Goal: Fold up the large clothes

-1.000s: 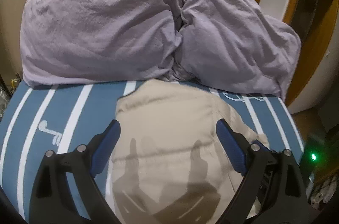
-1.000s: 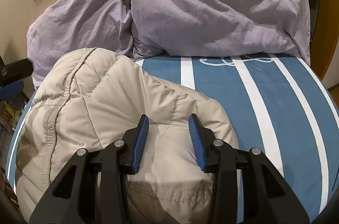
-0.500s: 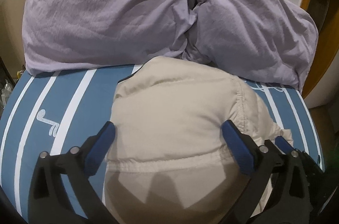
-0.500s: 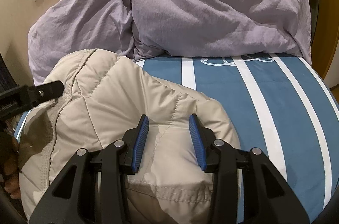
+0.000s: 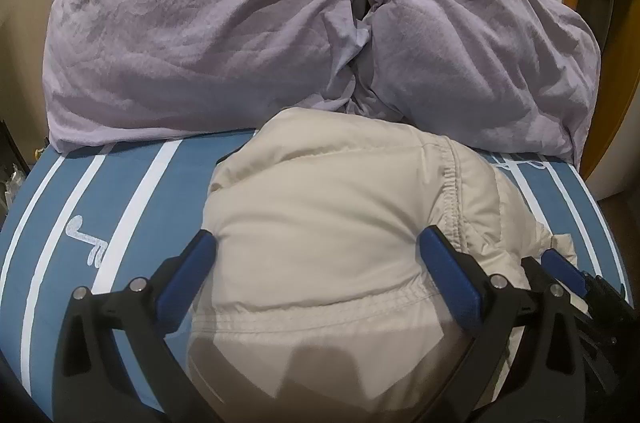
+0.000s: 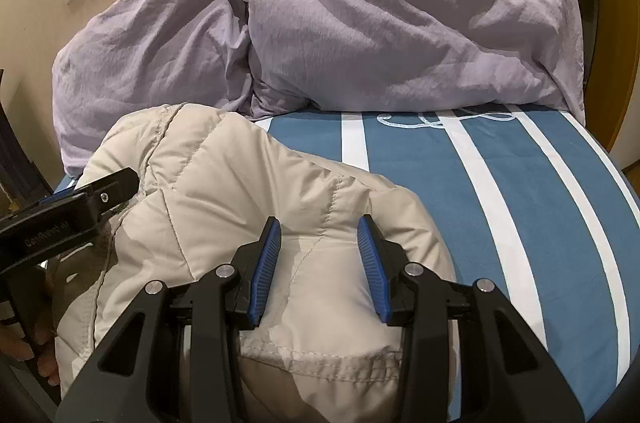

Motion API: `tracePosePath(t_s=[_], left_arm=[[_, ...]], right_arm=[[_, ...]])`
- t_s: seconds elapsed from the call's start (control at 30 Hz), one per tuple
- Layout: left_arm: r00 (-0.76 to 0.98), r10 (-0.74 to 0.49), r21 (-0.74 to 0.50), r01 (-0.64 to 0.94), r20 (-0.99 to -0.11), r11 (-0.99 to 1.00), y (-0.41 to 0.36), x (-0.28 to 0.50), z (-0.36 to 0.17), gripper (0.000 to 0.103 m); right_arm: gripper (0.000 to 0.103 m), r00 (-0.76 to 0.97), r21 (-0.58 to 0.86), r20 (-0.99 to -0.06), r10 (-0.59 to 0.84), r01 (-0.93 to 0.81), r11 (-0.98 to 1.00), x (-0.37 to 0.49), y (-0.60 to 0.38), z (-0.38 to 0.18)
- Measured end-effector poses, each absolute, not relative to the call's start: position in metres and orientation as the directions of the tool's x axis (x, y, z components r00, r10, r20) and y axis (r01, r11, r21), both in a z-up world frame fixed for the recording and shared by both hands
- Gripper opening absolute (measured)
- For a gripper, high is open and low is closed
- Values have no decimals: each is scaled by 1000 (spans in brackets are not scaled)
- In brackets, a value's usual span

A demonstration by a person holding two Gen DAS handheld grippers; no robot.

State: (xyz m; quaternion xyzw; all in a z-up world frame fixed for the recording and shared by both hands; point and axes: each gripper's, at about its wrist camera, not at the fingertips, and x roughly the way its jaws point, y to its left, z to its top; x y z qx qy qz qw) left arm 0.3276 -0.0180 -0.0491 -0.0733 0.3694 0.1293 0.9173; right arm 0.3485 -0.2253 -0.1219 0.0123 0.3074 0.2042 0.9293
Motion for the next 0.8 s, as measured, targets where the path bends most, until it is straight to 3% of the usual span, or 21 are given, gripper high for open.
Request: tracePosePath(t_s=[0.43,0.57,0.8], left_arm=[[703,231,9,-305,-673,952,-21,329,-61,101],[700,241,18,-310,-672,951,-21,328,-62,101],[703,236,9,-310,-671,951,-20,328,-62,101]], right_arm=[[43,731,121,-576,366,-367,923,348,-222,-120],[57,719,131,-588,371,-368,921,350,-218,-105],[58,758,123,-548,353,-344,931,361,-213,-86]])
